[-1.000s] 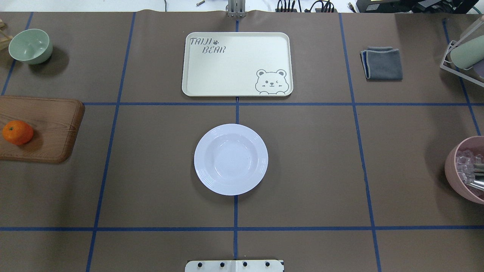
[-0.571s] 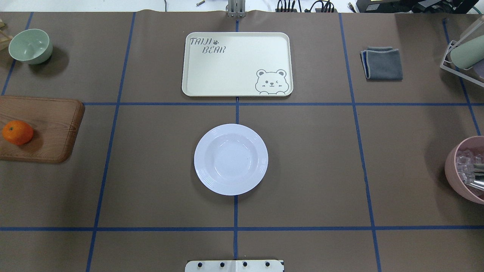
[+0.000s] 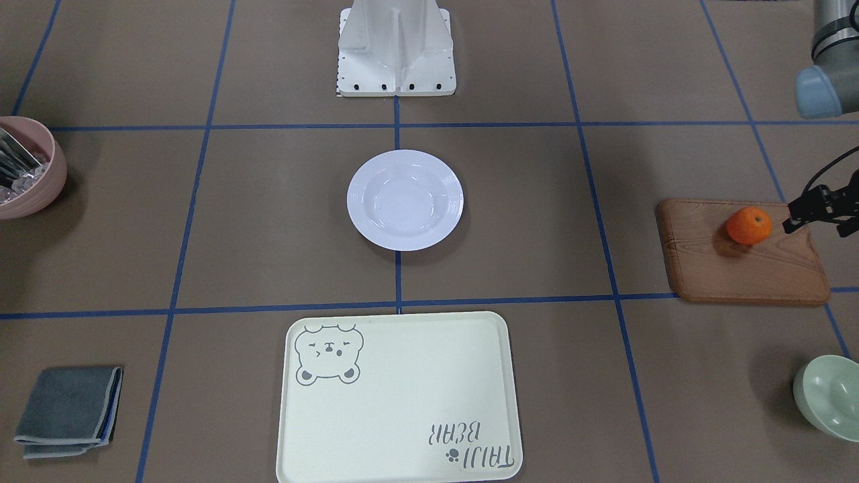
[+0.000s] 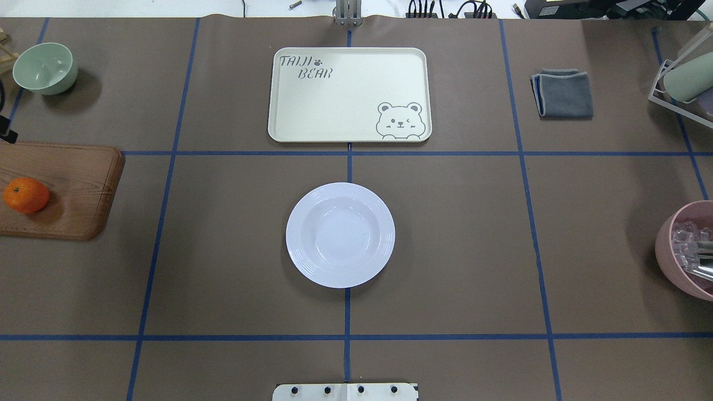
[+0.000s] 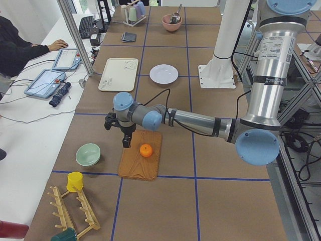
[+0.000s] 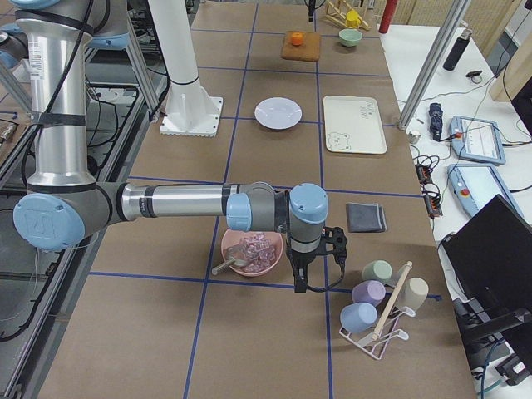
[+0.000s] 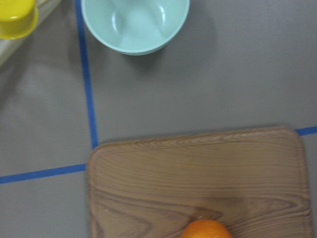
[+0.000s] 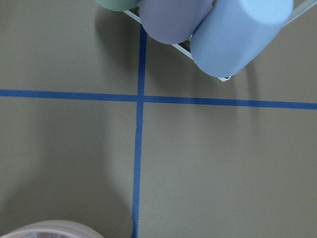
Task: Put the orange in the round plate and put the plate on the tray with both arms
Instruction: 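Lower the left gripper toward the orange on the wooden board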
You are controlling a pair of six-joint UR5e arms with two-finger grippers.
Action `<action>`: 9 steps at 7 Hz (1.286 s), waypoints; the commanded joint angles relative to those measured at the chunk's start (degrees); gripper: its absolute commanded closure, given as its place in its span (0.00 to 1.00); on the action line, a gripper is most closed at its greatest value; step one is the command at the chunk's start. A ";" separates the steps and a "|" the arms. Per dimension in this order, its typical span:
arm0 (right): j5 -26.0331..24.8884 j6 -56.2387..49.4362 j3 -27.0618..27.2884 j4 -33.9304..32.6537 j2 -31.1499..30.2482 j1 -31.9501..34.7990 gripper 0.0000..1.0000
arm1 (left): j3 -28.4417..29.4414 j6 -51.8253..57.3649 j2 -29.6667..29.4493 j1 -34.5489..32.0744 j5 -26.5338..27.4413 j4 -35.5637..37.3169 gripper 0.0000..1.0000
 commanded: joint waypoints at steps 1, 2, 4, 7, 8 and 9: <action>0.14 0.18 -0.23 -0.07 0.03 -0.10 0.00 | 0.20 -4.72 0.64 2.61 0.18 -0.40 0.01; 0.92 0.18 -0.23 -0.25 0.12 -0.27 0.00 | 0.73 -4.72 2.04 3.92 0.18 -2.66 0.01; 3.47 0.18 -0.23 -0.51 0.38 -0.10 0.00 | 2.75 -4.72 2.67 6.03 0.18 -3.83 0.01; 3.83 0.27 -0.23 -0.69 0.47 -0.10 0.00 | 4.51 -4.45 2.58 6.13 0.18 -3.91 0.01; 3.83 0.18 -0.32 -0.69 0.56 -0.27 0.00 | 5.47 -4.37 2.32 6.56 0.18 -4.00 0.01; 3.83 0.18 -0.41 -0.77 0.90 -0.10 0.00 | 6.96 -4.37 2.14 7.35 0.18 -5.31 0.01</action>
